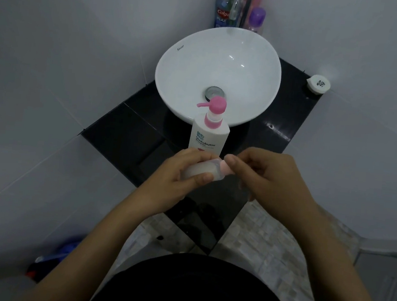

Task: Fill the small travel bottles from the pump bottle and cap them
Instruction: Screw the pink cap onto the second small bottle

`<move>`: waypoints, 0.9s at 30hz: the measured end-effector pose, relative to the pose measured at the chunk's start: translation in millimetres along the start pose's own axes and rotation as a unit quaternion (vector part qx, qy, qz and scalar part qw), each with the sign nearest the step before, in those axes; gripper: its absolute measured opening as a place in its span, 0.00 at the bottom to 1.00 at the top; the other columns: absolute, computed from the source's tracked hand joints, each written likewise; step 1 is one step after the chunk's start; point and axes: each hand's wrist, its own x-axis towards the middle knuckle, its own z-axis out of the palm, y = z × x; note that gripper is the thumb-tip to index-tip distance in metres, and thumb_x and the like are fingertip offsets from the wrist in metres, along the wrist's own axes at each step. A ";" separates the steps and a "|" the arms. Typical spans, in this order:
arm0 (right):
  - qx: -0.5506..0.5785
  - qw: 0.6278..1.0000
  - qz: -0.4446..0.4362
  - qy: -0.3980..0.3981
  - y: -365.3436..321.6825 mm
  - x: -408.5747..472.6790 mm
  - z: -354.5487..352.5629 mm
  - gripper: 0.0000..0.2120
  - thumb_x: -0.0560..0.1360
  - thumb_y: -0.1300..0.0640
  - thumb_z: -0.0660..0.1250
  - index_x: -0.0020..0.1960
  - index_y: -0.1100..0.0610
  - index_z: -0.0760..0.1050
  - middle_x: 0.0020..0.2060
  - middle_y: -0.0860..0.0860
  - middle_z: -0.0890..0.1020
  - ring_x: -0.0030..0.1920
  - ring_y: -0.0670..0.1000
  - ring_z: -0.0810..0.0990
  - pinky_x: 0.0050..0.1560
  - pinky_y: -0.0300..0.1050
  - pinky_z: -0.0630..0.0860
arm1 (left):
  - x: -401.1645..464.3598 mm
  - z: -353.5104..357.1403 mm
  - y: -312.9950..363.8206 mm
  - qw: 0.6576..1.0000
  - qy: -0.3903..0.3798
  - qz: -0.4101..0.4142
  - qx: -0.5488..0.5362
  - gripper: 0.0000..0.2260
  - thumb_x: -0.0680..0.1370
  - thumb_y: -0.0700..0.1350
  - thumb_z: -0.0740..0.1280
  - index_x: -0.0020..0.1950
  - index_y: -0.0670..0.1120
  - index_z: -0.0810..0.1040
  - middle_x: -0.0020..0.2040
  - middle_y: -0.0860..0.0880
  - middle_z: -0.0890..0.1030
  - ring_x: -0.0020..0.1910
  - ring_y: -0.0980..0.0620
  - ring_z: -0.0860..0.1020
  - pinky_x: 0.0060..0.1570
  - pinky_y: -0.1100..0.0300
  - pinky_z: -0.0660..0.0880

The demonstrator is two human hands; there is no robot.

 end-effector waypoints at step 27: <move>0.154 0.988 -0.001 0.027 10.3 -3.7 22.6 0.06 0.71 0.45 0.62 0.45 0.44 0.74 0.31 0.52 0.81 0.28 0.51 0.79 0.29 0.43 0.78 | 2.5 -0.8 -2.9 0.998 0.026 -0.014 0.051 0.14 0.74 0.55 0.63 0.60 0.61 0.74 0.53 0.63 0.75 0.55 0.63 0.73 0.51 0.72 0.69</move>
